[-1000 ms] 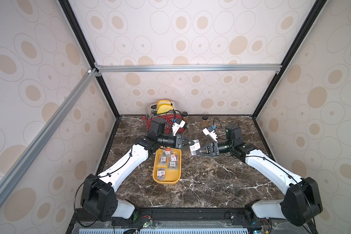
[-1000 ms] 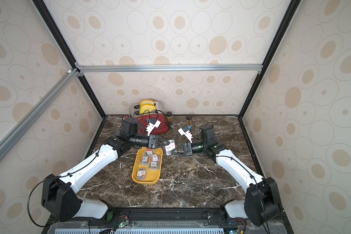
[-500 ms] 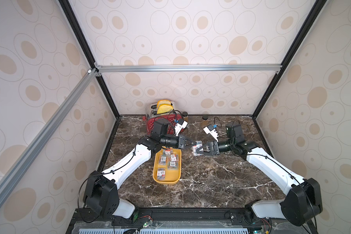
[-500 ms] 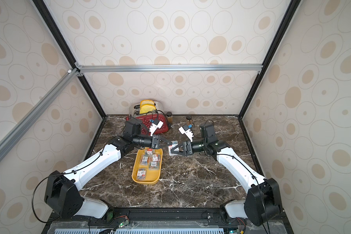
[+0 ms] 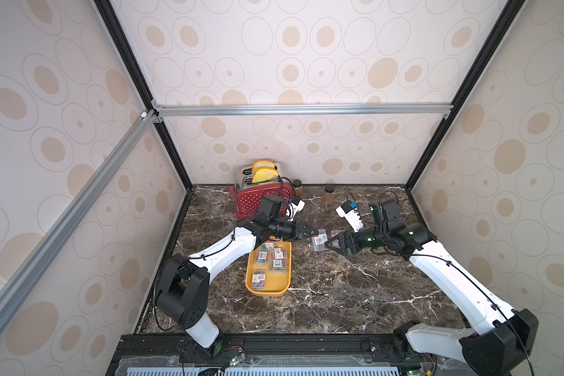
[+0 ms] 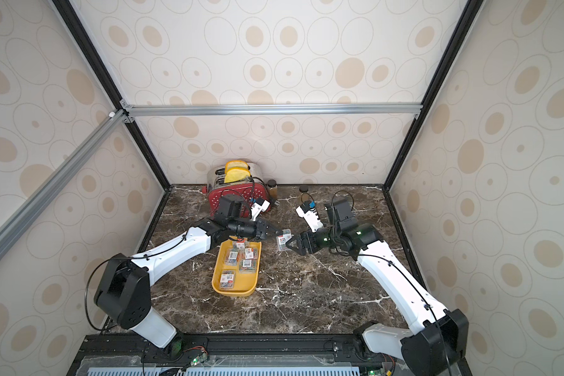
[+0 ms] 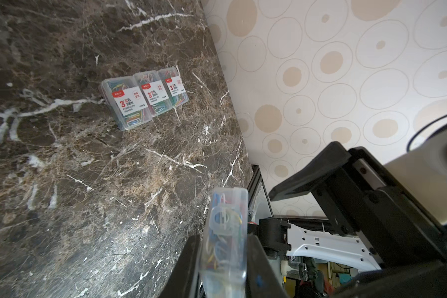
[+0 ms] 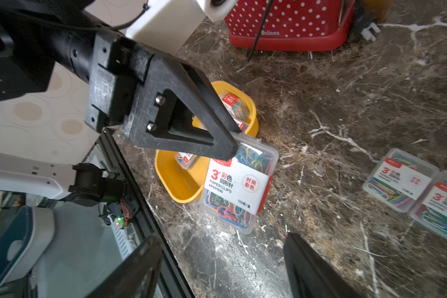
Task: Take the paper clips out of the storage box
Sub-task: Pick up the boxed paper clips from the storage box.
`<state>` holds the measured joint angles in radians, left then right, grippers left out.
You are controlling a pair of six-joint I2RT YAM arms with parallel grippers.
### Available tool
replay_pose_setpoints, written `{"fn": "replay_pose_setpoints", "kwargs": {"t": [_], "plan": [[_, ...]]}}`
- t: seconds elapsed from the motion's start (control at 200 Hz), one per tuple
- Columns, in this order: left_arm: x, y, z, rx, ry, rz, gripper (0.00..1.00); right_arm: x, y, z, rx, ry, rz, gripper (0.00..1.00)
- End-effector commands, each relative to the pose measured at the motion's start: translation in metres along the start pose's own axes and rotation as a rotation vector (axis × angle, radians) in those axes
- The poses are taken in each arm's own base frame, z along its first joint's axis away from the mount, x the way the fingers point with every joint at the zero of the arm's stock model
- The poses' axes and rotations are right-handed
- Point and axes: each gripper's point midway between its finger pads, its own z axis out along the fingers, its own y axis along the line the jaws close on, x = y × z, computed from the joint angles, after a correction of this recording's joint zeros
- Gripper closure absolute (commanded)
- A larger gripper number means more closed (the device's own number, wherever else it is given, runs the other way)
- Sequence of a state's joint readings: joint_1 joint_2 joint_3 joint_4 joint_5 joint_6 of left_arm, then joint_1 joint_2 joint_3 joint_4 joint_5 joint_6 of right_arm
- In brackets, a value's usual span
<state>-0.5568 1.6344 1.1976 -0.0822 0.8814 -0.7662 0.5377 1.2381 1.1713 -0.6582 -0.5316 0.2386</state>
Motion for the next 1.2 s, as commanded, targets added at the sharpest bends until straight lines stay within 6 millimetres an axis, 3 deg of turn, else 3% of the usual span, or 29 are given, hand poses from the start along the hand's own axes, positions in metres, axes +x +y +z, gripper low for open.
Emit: {"fn": "replay_pose_setpoints", "kwargs": {"t": [0.0,0.315,0.671,0.876,0.992,1.197], "plan": [[-0.021,-0.028,0.001,0.052,-0.048,0.061,0.83,0.010,-0.015,0.010,0.102,0.058,-0.040,0.20],[-0.021,-0.029,0.011,0.063,-0.035,0.054,0.83,0.013,-0.038,0.032,0.233,0.077,-0.045,0.19],[-0.020,-0.023,0.018,0.062,-0.029,0.044,0.83,0.007,-0.028,0.045,0.200,0.073,-0.043,0.20],[-0.020,-0.026,0.020,0.073,-0.028,0.044,0.83,0.008,-0.033,0.050,0.212,0.077,-0.027,0.23],[-0.019,-0.026,0.022,0.077,-0.027,0.042,0.83,0.008,-0.034,0.054,0.212,0.080,-0.018,0.31],[-0.016,-0.025,0.021,0.073,-0.023,0.039,0.78,0.010,-0.036,0.053,0.231,0.088,-0.020,0.58]]}}
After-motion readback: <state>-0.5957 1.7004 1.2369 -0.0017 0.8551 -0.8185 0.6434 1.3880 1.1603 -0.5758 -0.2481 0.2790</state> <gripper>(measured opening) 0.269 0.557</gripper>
